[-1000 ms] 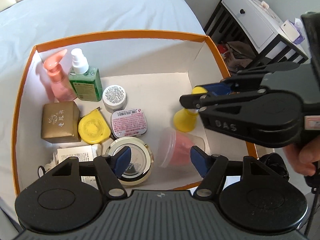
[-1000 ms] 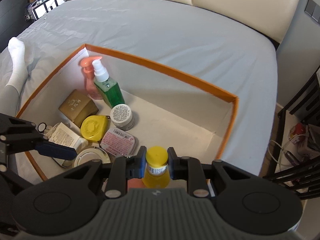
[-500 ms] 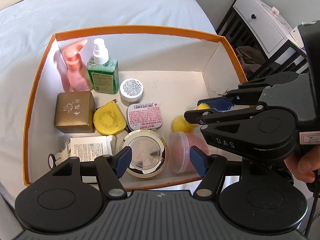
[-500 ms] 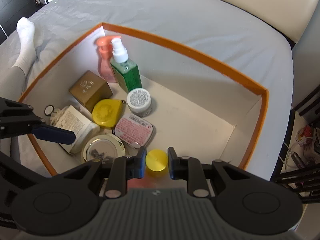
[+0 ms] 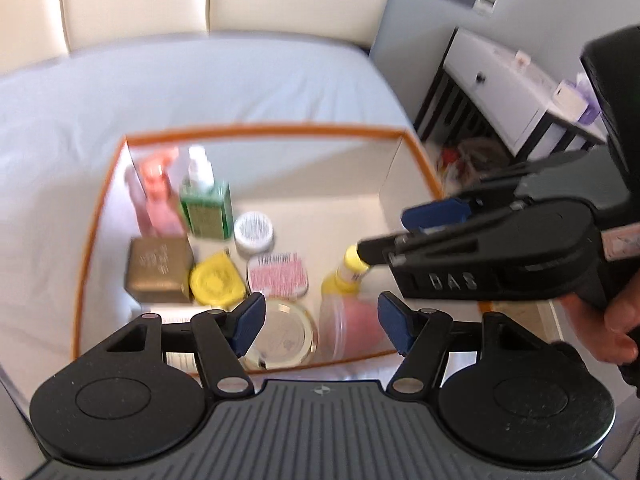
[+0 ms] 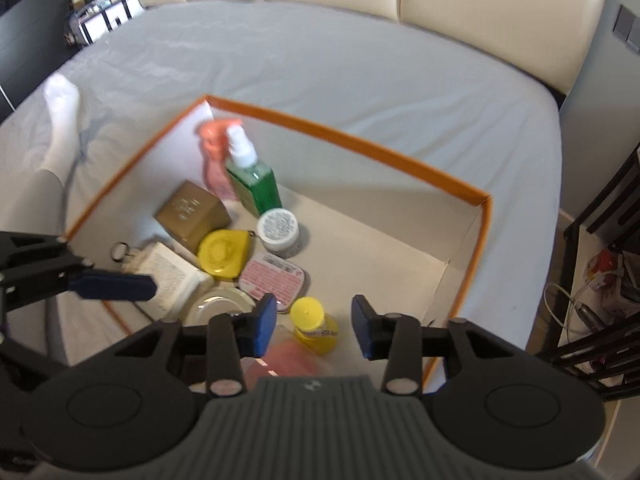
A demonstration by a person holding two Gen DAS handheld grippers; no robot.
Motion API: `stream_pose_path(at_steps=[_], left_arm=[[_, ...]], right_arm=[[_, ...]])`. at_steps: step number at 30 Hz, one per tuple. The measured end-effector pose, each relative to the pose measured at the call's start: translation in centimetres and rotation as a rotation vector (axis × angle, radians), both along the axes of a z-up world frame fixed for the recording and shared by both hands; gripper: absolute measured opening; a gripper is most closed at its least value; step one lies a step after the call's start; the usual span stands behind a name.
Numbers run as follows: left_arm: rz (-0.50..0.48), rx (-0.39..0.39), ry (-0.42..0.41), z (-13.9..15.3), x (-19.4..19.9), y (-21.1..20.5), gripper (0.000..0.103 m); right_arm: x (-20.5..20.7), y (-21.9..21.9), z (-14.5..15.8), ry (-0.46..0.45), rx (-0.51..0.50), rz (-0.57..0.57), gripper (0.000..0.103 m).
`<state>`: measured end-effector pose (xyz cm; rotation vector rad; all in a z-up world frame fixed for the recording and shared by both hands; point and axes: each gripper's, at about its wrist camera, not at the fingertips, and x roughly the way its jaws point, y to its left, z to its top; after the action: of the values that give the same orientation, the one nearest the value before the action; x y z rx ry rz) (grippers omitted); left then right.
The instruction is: Organize rigid objects
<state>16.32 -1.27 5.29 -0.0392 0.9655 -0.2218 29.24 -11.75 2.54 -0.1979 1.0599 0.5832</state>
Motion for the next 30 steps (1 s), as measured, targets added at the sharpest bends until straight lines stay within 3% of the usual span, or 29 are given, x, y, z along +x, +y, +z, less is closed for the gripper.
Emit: stream_pose_path(at_steps=[6,12,17,19,25,30], left_arm=[[0.006,0.111,-0.194,3.0,-2.4,-1.7,0.075],[0.112,0.126,-0.293,4.5,-4.2,-1.1,0.076],[0.178,0.133,-0.326,4.9,-5.8,-0.3,0.077],[0.187,0.128,-0.342,4.9,-6.6,-0.1,0.086],[0.200,0.159,-0.390,4.2,-9.6,-0.6,0.094],[0.244,0.088,-0.355,2.7,-11.1,-0.4,0.100]], right_arm=[[-3.4,-2.3,4.4,-0.151,0.046,-0.047,0.053],[-6.4,-5.1,7.3,-0.212,0.101,-0.116,0.062],[-9.1,-5.8,8.3,-0.214,0.104,-0.117,0.068],[-10.1,-6.1,8.4,-0.188,0.127,-0.120,0.069],[-13.1,-7.2,7.7,-0.149,0.163,-0.188,0.077],[-15.2,-7.9,6.7,-0.133,0.175,-0.253,0.082]])
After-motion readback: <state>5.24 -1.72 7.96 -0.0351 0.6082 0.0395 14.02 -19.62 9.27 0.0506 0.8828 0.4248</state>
